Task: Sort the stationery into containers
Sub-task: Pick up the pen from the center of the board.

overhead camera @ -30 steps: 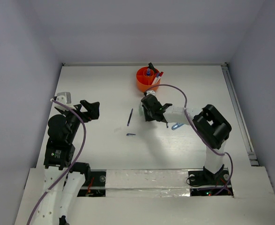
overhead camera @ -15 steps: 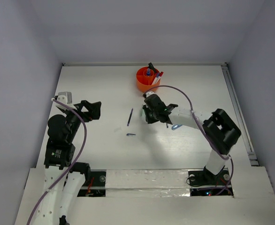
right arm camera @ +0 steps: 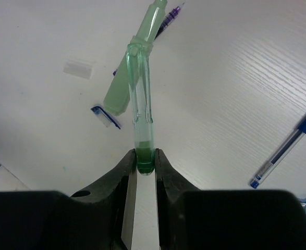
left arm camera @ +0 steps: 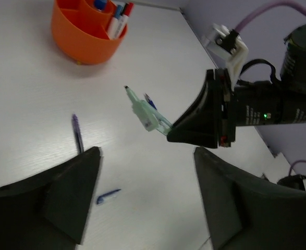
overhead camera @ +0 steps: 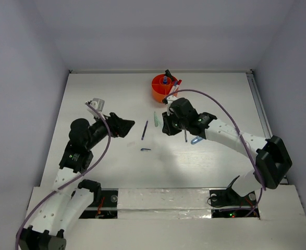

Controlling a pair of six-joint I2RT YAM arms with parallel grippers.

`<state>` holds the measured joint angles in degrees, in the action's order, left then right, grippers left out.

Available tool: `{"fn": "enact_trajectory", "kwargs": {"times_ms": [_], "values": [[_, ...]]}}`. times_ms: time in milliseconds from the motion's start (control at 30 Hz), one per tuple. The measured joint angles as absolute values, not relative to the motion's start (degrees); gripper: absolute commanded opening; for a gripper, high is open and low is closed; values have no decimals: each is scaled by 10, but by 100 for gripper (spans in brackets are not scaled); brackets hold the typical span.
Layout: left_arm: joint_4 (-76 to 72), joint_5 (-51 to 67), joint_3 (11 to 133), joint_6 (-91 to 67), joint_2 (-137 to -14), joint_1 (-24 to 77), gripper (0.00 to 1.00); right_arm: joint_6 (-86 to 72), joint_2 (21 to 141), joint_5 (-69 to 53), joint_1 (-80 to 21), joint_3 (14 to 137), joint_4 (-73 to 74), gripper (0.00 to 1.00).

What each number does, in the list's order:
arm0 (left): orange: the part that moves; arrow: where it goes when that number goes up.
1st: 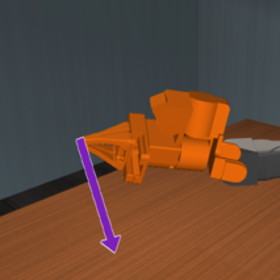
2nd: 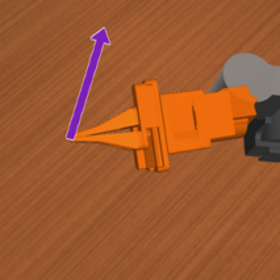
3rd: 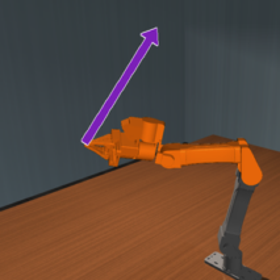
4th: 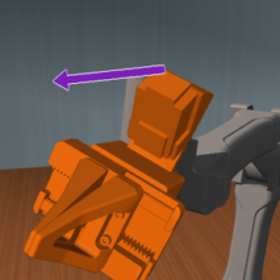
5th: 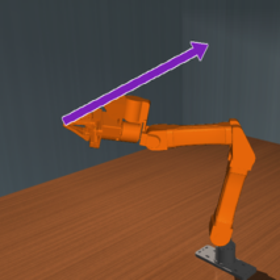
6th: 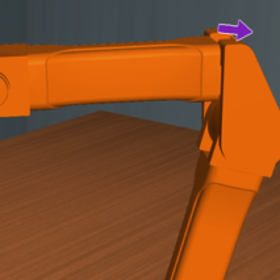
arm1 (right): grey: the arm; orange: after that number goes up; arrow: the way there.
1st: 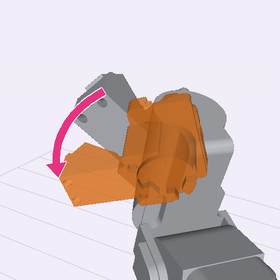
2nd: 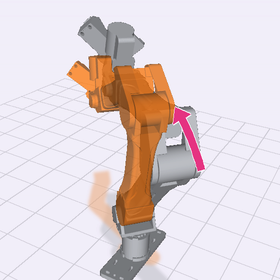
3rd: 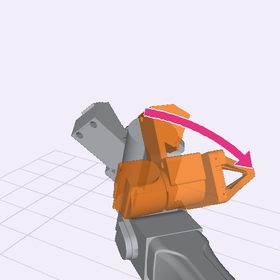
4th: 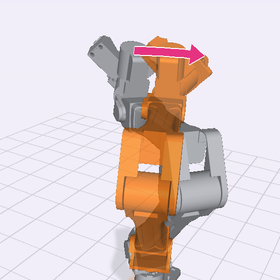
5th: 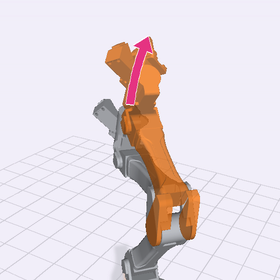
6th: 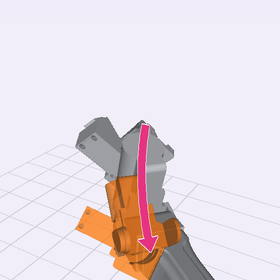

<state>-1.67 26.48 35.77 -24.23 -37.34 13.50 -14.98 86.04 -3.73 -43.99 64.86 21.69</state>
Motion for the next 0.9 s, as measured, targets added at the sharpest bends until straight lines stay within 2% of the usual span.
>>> {"fn": "enact_trajectory", "kwargs": {"times_ms": [33, 67, 100, 200, 267, 467, 900], "values": [[-26, 262, 355, -251, -378, 157, 56, -149, 860, -41, -440, 651, 221, 0], [-33, 255, 353, -257, -382, 178, 40, -149, 860, -44, -440, 654, 224, 0], [-39, 241, 352, -267, -386, 207, 37, -149, 860, -46, -440, 656, 228, 0], [-61, 181, 350, -280, -399, 289, 37, -149, 860, -50, -440, 662, 237, 0], [-74, 129, 346, -286, -416, 338, 40, -149, 860, -53, -440, 663, 239, 0], [-99, -23, 331, -291, -520, 437, 43, -150, 860, -66, -440, 663, 240, 0], [-174, -156, 313, -295, -590, 446, 42, -149, 839, -82, -440, 663, 251, 0]]}}
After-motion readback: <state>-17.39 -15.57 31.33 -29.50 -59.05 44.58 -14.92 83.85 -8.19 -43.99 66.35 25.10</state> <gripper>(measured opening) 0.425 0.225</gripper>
